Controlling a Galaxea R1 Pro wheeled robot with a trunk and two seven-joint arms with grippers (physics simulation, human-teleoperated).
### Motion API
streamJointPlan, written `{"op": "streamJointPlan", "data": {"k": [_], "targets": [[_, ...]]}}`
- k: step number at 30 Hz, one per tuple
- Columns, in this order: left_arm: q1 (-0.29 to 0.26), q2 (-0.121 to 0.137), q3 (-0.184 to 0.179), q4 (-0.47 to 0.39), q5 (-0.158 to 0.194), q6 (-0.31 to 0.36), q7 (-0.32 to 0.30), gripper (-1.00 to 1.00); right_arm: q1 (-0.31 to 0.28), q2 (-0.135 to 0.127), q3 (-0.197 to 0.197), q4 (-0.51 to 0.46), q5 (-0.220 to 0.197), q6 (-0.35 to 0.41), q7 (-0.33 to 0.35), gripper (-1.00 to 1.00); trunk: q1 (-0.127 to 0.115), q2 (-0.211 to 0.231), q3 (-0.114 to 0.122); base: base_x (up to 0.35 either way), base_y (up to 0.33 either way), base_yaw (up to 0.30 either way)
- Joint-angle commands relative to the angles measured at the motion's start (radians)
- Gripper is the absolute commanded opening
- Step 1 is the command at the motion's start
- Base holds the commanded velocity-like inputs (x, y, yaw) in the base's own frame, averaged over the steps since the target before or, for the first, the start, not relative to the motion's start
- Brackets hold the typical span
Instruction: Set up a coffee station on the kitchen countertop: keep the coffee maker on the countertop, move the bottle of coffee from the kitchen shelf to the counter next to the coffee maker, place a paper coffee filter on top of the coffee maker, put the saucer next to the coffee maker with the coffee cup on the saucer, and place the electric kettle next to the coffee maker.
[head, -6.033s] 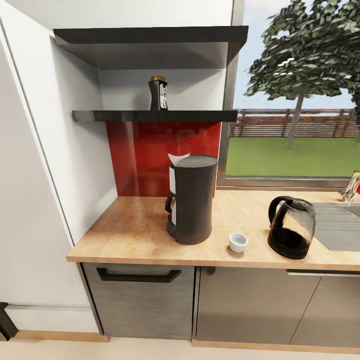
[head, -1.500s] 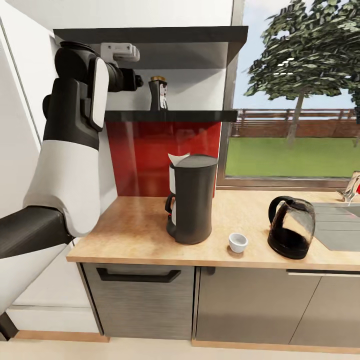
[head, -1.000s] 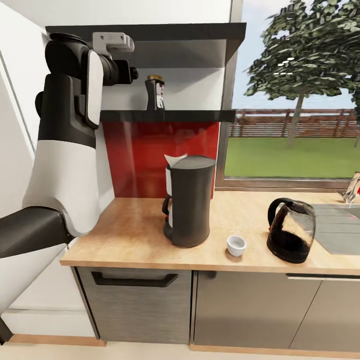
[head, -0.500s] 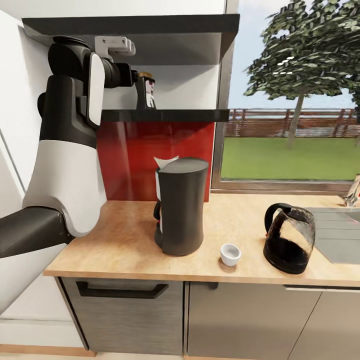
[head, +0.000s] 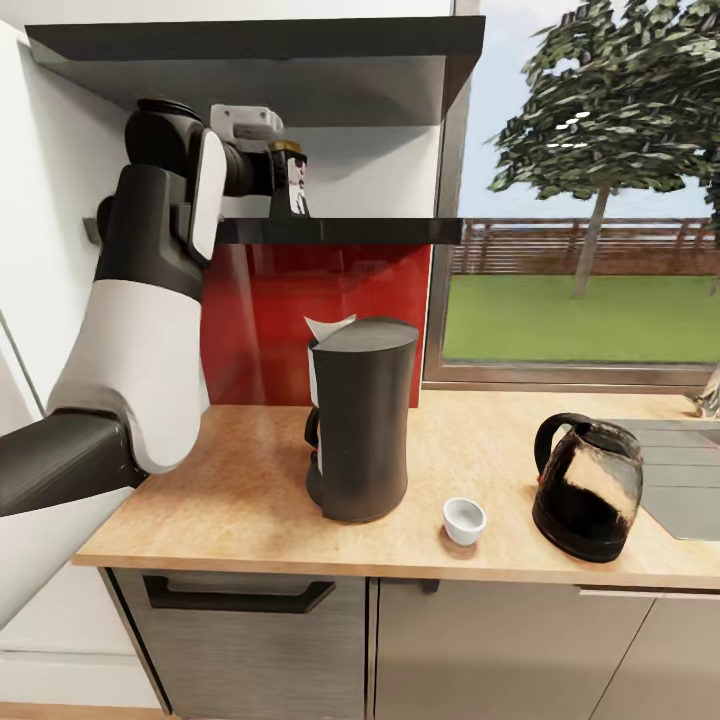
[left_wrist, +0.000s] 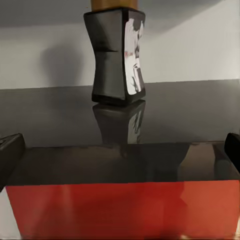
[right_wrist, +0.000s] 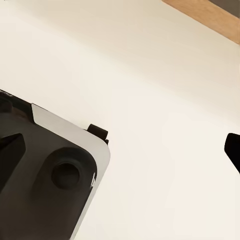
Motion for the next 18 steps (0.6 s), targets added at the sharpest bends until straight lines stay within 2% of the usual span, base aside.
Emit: {"op": "streamJointPlan", "data": {"k": [1, 7, 12, 18], "targets": [[-0.001, -0.001, 0.002, 0.007, -0.003, 0.002, 0.0, 1.0, -0.001, -0.001, 0.007, -0.002, -0.011, -0.003, 0.001, 1.0, 0.0, -0.001, -0.001, 0.003, 0.0, 0.0], [-0.009, -0.001, 0.0, 0.068, -0.004, -0.003, 0.002, 1.0, -0.001, -0.001, 0.007, -0.002, -0.011, -0.004, 0.001, 1.0, 0.0, -0.001, -0.001, 0.001, 0.0, 0.0], [-0.051, -0.001, 0.0, 0.129, -0.002, -0.005, 0.002, 1.0, -0.001, -0.001, 0.007, -0.002, -0.011, -0.004, 0.001, 1.0, 0.0, -0.001, -0.001, 0.0, 0.0, 0.0], [-0.057, -0.001, 0.003, 0.118, 0.001, -0.014, 0.002, 1.0, -0.001, -0.001, 0.007, -0.002, -0.011, -0.004, 0.001, 1.0, 0.0, -0.001, -0.001, 0.0, 0.0, 0.0]]}}
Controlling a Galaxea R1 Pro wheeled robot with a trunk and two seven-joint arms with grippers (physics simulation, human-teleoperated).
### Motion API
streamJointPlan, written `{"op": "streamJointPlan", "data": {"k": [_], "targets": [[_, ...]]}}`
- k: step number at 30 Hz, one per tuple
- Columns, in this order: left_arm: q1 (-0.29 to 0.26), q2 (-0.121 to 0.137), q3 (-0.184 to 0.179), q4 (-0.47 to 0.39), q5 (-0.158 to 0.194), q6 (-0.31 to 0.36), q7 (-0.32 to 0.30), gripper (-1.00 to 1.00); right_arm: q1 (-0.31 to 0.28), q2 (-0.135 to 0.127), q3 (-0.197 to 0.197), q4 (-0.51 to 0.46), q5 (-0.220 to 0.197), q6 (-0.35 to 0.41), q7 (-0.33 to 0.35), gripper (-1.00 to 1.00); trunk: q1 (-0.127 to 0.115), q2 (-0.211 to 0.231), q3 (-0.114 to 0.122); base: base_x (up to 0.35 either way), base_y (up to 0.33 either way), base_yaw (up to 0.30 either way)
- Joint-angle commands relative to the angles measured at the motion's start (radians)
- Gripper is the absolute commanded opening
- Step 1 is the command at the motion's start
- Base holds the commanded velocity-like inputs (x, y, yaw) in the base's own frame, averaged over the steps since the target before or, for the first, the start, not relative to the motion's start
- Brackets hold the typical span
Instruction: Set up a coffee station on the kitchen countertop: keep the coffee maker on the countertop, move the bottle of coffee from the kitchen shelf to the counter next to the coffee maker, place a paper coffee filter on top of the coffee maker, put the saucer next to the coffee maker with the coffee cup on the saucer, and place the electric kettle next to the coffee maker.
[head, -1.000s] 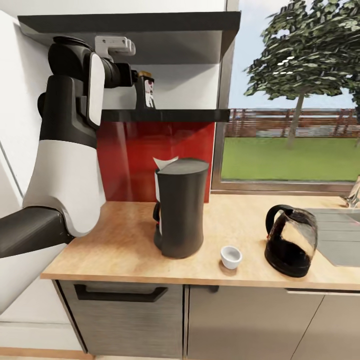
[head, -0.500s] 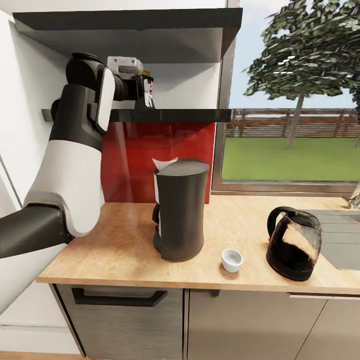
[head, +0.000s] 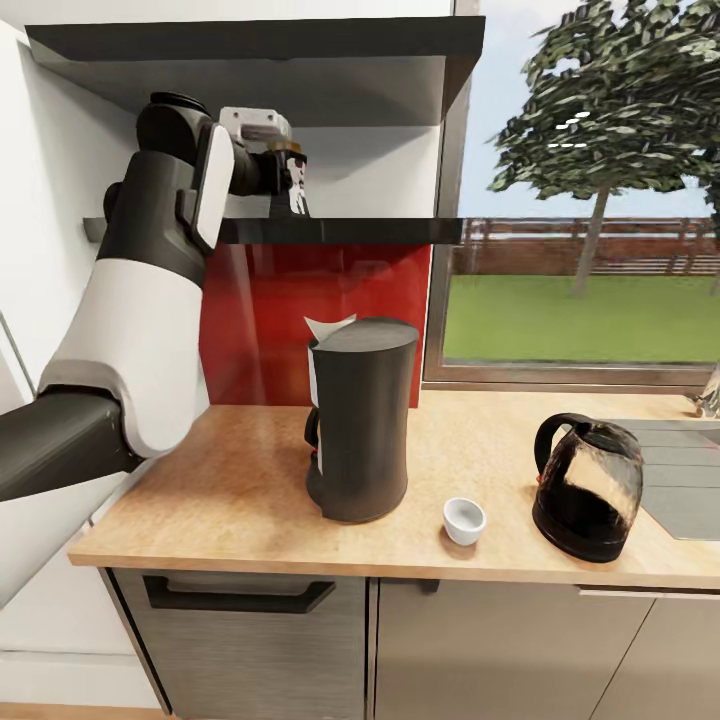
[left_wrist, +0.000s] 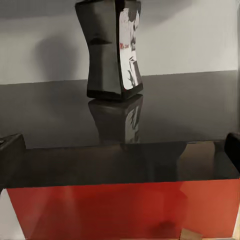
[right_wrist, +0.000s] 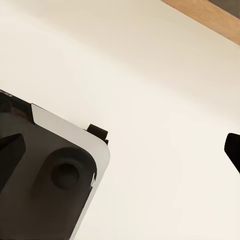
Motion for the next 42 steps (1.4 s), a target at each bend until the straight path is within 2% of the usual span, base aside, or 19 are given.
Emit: {"op": "streamJointPlan", "data": {"k": [1, 8, 19, 42], "targets": [[-0.001, -0.001, 0.011, -0.011, -0.004, -0.006, -0.001, 1.0, -0.001, -0.001, 0.007, -0.003, -0.011, -0.004, 0.001, 1.0, 0.0, -0.001, -0.001, 0.0, 0.0, 0.0], [-0.002, -0.001, 0.037, -0.035, -0.003, -0.021, -0.002, 1.0, -0.001, -0.001, 0.007, -0.003, -0.011, -0.003, 0.001, 1.0, 0.0, -0.001, -0.001, 0.043, -0.025, 0.0], [-0.002, -0.001, 0.038, -0.084, -0.003, -0.021, -0.003, 1.0, -0.001, -0.001, 0.007, -0.003, -0.011, -0.003, 0.001, 1.0, 0.0, -0.001, -0.001, 0.102, -0.073, 0.0], [-0.002, -0.001, 0.04, -0.088, -0.004, -0.023, -0.004, 1.0, -0.001, -0.001, 0.007, -0.003, -0.011, -0.003, 0.001, 1.0, 0.0, -0.001, -0.001, 0.077, -0.044, 0.0]]}}
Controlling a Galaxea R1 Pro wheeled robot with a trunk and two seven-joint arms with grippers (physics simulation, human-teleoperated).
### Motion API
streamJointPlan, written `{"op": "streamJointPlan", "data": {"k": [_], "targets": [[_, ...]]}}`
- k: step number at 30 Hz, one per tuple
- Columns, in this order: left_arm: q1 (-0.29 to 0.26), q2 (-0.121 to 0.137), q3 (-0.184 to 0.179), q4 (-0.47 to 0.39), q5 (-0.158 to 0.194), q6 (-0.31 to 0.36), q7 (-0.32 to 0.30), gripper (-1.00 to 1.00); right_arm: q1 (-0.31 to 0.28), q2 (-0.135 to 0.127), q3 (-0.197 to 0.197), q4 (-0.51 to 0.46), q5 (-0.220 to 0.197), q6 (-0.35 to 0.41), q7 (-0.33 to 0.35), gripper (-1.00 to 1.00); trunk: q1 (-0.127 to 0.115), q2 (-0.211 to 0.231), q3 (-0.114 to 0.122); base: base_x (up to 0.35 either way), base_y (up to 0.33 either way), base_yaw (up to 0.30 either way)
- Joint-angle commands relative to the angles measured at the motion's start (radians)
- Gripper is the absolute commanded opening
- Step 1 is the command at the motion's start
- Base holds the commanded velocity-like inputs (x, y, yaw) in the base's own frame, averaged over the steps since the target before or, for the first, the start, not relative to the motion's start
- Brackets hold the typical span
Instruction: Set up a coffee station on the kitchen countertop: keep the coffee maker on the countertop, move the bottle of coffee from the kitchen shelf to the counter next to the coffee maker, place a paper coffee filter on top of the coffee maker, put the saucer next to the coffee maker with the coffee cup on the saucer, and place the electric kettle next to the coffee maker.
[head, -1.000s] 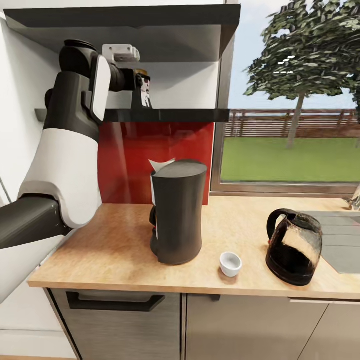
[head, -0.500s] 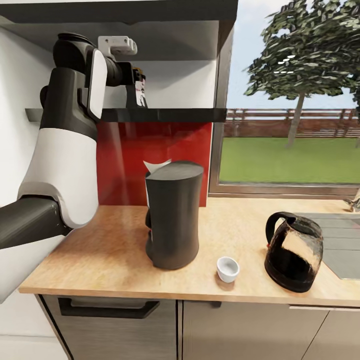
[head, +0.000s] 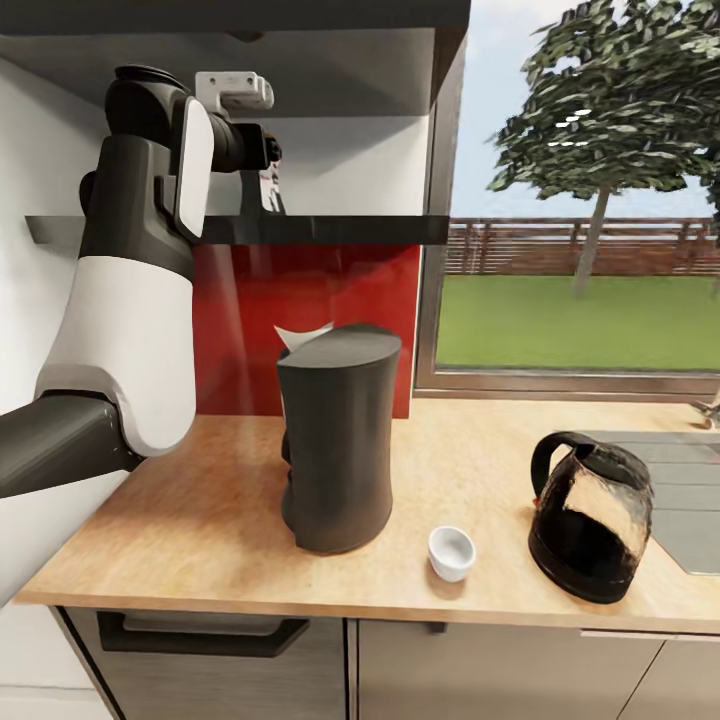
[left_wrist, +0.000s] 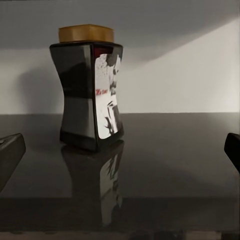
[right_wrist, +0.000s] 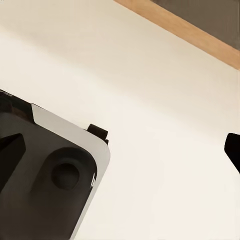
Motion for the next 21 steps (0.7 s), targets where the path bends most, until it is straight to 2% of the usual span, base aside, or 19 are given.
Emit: {"op": "streamJointPlan", "data": {"k": [1, 11, 21], "targets": [[-0.001, -0.001, 0.003, 0.0, -0.004, 0.004, -0.001, 1.0, -0.001, -0.001, 0.007, -0.002, -0.011, -0.003, 0.001, 1.0, 0.0, -0.001, -0.001, 0.082, -0.002, 0.0], [-0.001, -0.001, 0.004, -0.001, -0.004, 0.003, -0.001, 1.0, -0.001, -0.001, 0.007, -0.002, -0.011, -0.004, 0.001, 1.0, 0.0, -0.001, -0.001, 0.026, -0.001, 0.0], [-0.001, -0.001, 0.005, 0.0, -0.004, 0.004, -0.001, 1.0, -0.001, -0.001, 0.007, -0.002, -0.011, -0.003, 0.001, 1.0, -0.023, 0.041, 0.017, 0.001, 0.0, 0.0]]}}
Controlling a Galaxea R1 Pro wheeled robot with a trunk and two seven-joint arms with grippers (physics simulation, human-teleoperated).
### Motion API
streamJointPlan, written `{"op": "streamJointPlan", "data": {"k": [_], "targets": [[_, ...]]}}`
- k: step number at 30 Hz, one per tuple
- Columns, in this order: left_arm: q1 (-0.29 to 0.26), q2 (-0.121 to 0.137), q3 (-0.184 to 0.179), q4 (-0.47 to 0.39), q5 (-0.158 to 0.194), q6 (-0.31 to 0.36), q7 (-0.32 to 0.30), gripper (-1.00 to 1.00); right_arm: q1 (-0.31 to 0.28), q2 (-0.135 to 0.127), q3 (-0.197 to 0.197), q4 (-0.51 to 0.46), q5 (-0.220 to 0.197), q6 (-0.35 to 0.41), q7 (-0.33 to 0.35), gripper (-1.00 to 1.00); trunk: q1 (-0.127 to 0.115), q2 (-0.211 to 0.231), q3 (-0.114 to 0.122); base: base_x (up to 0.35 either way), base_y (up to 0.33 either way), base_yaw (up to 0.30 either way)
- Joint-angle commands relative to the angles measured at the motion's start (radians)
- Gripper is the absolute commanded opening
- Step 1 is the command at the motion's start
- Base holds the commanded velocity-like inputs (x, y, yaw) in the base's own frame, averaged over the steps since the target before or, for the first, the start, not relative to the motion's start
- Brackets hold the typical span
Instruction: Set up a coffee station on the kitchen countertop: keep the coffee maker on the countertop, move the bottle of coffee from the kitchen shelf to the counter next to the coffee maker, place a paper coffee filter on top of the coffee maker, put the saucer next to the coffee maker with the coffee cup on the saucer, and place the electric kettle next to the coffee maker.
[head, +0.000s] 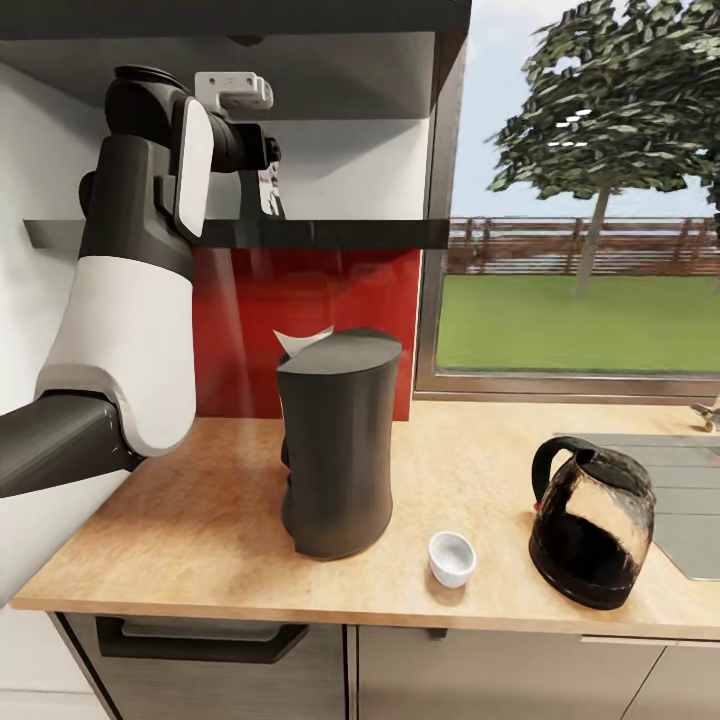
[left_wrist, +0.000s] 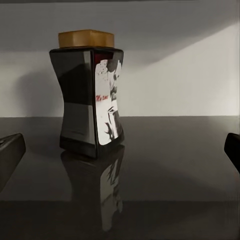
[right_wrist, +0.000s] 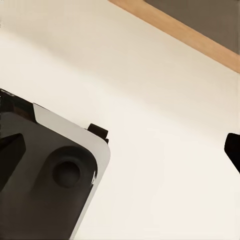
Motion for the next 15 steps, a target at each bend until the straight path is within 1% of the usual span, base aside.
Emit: {"op": "streamJointPlan", "data": {"k": [1, 11, 13, 15], "targets": [[-0.001, -0.001, 0.003, -0.001, -0.004, 0.003, -0.001, 1.0, -0.001, -0.001, 0.007, -0.002, -0.011, -0.003, 0.001, 1.0, 0.0, -0.001, -0.001, 0.0, 0.0, 0.0], [-0.001, -0.001, 0.003, -0.011, -0.006, 0.003, 0.0, 1.0, -0.001, -0.001, 0.007, -0.002, -0.011, -0.003, 0.001, 1.0, 0.0, -0.001, -0.001, 0.005, 0.0, 0.0], [-0.001, -0.001, 0.003, -0.037, -0.008, 0.005, -0.001, 1.0, -0.001, -0.001, 0.007, -0.002, -0.011, -0.004, 0.001, 1.0, 0.0, -0.001, -0.001, 0.19, 0.0, 0.0], [-0.001, -0.001, 0.003, -0.043, -0.008, 0.005, -0.002, 1.0, -0.001, -0.001, 0.007, -0.002, -0.011, -0.004, 0.001, 1.0, 0.0, -0.001, -0.001, 0.165, 0.0, 0.0]]}}
